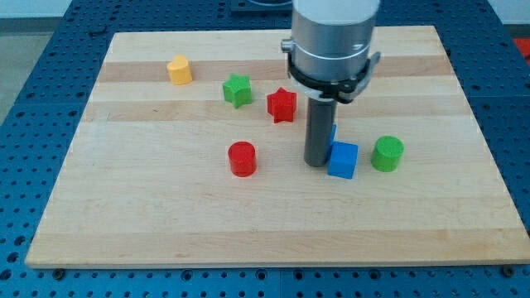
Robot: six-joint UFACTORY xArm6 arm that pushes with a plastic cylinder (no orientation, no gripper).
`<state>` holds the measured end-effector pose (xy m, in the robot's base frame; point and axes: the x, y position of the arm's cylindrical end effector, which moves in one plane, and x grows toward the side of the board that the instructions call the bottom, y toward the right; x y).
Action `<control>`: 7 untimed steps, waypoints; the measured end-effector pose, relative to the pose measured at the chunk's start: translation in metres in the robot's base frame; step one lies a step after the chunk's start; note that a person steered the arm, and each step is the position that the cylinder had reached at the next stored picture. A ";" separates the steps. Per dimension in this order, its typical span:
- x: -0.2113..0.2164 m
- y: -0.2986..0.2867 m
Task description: Slide the blue triangle slightly right
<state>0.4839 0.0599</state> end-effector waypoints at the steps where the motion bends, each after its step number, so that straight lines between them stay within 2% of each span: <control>1: -0.003 0.017; 2: -0.003 0.015; 4: 0.005 -0.036; 6: -0.035 -0.037; 7: -0.034 -0.026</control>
<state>0.4500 0.0336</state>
